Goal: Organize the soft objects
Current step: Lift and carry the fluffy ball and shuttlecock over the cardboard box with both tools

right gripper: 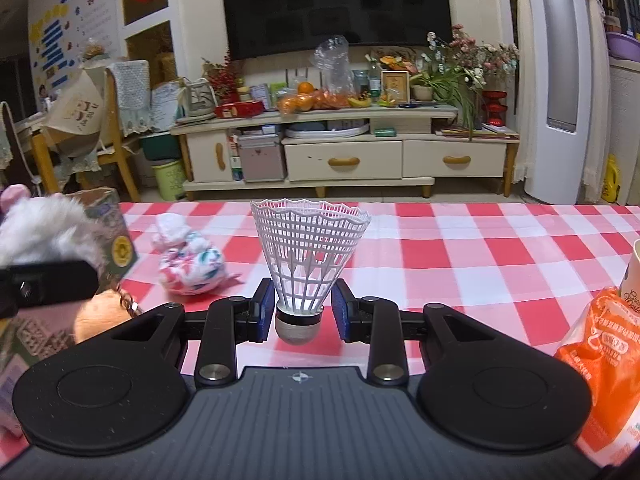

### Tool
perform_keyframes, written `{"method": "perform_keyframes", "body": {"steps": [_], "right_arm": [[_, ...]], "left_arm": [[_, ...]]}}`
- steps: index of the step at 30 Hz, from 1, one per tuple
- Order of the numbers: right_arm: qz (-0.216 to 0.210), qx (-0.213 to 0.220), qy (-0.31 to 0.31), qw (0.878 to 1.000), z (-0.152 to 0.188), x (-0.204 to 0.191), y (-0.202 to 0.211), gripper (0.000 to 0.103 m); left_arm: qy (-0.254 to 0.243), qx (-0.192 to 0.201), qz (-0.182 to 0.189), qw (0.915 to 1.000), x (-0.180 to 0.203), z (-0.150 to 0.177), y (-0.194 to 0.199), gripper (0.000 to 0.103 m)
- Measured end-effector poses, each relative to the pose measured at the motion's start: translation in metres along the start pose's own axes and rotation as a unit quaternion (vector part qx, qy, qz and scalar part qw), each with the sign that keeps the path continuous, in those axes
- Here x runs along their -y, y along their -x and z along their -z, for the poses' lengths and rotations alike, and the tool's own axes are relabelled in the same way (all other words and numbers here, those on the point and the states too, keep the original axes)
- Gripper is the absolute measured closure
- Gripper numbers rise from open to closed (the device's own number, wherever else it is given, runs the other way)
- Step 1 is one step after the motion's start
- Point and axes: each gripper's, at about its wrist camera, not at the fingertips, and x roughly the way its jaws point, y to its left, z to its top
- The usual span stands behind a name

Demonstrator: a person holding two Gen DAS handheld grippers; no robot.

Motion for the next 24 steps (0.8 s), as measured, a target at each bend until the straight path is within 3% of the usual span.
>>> {"method": "perform_keyframes", "body": {"steps": [13,24], "right_arm": [[-0.050,0.005,0.028,0.998,0.001,-0.052,0.034,0.066],[-0.104,0.021,0.057,0.993,-0.011,-0.110,0.063,0.066]], "left_arm": [[0.029,0.040,0.014,0.9987,-0.026,-0.015,0.034,0.056],[0.058,0.077,-0.002,0.9954,-0.062,-0.025,0.066,0.056]]}}
